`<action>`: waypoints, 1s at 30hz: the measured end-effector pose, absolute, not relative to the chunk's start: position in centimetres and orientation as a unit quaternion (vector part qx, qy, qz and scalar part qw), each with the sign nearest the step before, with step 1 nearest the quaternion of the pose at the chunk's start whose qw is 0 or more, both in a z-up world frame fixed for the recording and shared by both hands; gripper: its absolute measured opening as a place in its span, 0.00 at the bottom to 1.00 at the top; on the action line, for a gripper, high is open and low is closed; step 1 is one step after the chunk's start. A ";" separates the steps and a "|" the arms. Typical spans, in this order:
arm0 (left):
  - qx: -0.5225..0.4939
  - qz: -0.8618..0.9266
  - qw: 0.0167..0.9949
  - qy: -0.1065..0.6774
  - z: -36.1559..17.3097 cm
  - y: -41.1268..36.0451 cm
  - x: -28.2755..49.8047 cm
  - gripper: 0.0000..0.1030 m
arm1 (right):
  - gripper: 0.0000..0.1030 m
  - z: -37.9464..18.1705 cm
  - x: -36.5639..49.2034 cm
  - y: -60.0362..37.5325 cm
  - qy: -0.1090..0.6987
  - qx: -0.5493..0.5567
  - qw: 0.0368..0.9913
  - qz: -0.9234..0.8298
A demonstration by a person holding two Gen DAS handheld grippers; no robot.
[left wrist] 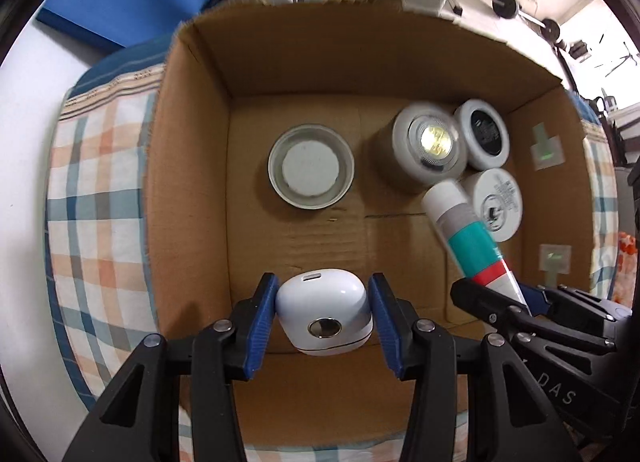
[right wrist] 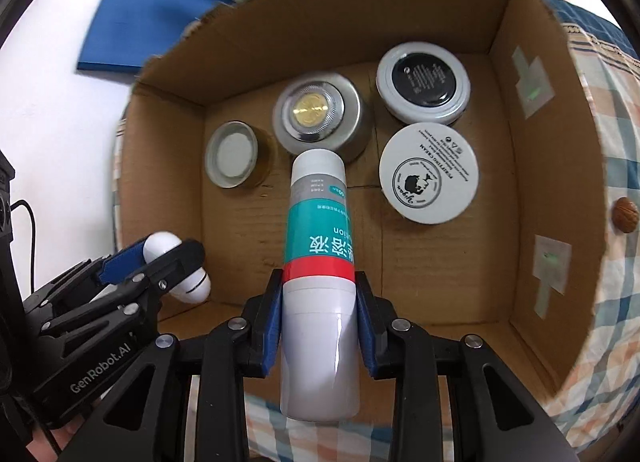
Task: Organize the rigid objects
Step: 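Carry the tube and white object into the box and lower them, then open both tools and lift them out of the box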
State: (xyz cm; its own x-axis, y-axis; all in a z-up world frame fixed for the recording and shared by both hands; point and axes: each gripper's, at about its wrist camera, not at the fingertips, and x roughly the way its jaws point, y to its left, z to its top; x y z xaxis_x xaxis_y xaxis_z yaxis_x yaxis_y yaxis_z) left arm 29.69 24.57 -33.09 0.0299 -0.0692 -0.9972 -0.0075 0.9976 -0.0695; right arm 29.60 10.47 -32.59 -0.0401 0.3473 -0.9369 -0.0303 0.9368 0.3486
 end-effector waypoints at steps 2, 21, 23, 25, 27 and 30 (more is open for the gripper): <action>-0.021 -0.022 0.710 0.704 -34.2 24.8 30.0 0.42 | 0.33 -34.2 29.9 11.2 0.710 0.107 0.685 0.126; -0.031 -0.024 0.674 0.738 -40.7 27.8 29.7 0.43 | 0.35 -41.9 30.0 17.3 0.731 0.038 0.679 0.054; -0.033 -0.022 0.674 0.738 -40.8 28.2 29.4 0.43 | 0.35 -42.3 29.9 17.8 0.737 0.035 0.673 0.052; -0.034 -0.018 0.675 0.737 -40.8 28.4 29.2 0.43 | 0.36 -42.5 29.7 18.1 0.737 0.028 0.673 0.050; -0.038 -0.016 0.676 0.736 -40.5 28.6 29.2 0.43 | 0.44 -42.8 29.4 18.5 0.739 0.021 0.671 0.046; -0.036 -0.010 0.682 0.731 -39.8 28.4 29.1 0.46 | 0.63 -42.7 29.8 17.8 0.742 0.023 0.668 0.043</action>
